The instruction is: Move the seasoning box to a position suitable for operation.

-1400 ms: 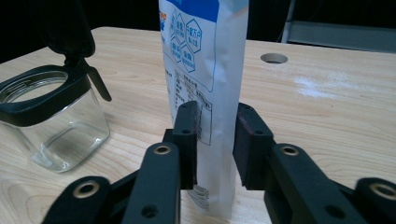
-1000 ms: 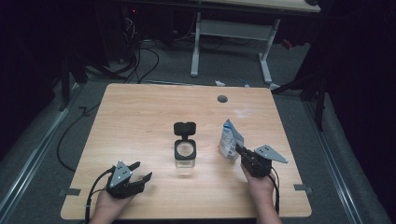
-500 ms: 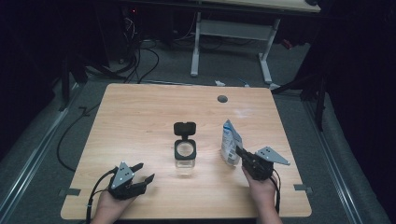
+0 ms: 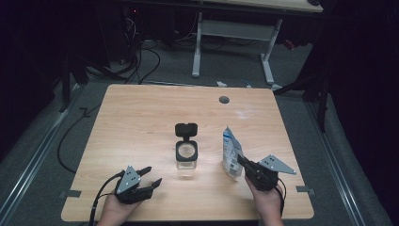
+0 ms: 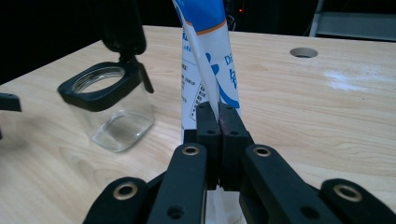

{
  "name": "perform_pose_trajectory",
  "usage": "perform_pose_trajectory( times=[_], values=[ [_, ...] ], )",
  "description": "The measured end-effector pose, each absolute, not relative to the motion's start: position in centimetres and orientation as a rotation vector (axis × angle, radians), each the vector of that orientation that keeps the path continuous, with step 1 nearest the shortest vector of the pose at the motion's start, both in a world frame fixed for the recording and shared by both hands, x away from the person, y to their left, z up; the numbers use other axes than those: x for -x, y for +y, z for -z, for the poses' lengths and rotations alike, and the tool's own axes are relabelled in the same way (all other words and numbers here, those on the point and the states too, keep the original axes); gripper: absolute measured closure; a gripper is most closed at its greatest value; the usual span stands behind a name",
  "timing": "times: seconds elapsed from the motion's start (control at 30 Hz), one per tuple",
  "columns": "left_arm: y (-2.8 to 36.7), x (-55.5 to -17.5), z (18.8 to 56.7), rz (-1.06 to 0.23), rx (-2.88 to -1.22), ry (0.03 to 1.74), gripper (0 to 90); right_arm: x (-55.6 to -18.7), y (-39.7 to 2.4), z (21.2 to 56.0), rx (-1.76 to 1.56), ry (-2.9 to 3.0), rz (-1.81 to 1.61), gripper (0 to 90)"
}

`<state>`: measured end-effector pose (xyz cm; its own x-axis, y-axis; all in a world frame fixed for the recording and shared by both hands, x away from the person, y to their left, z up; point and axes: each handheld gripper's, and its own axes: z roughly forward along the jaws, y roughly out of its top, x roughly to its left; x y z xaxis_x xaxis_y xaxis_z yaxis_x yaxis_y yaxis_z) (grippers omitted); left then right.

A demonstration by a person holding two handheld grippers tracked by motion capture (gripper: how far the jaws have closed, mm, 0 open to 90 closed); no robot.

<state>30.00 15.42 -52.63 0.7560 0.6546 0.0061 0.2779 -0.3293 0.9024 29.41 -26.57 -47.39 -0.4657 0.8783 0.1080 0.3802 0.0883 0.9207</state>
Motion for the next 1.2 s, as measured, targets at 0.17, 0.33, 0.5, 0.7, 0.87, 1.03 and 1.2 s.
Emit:
perform_pose_trajectory(
  times=[0.17, 0.33, 0.5, 0.7, 0.87, 1.03, 1.2],
  values=[
    [14.8, -29.8, 52.7, -0.441, -1.925, 0.688, 39.8, -28.6, -26.3, 47.2, -1.244, 1.923, -1.369, 89.5],
    [14.7, -29.7, 52.7, -0.436, -1.926, 0.683, 39.7, -28.2, -26.1, 46.8, -1.237, 1.958, -1.346, 89.6],
    [14.8, -29.7, 52.6, -0.432, -1.918, 0.686, 39.7, -28.3, -25.7, 46.3, -1.222, 1.994, -1.311, 89.6],
    [15.1, -29.8, 52.6, -0.428, -1.918, 0.692, 39.8, -29.0, -25.5, 45.5, -1.244, 2.047, -1.254, 89.9],
    [15.1, -29.7, 52.6, -0.429, -1.912, 0.689, 39.9, -30.0, -24.7, 43.7, -1.258, 2.163, -1.119, 90.0],
    [15.2, -29.8, 52.5, -0.428, -1.912, 0.688, 39.9, -30.9, -24.0, 42.4, -1.274, 2.265, -0.994, 90.0],
    [15.4, -29.8, 52.5, -0.429, -1.907, 0.691, 40.0, -31.6, -23.6, 41.6, -1.273, 2.330, -0.909, 90.0]
  ],
)
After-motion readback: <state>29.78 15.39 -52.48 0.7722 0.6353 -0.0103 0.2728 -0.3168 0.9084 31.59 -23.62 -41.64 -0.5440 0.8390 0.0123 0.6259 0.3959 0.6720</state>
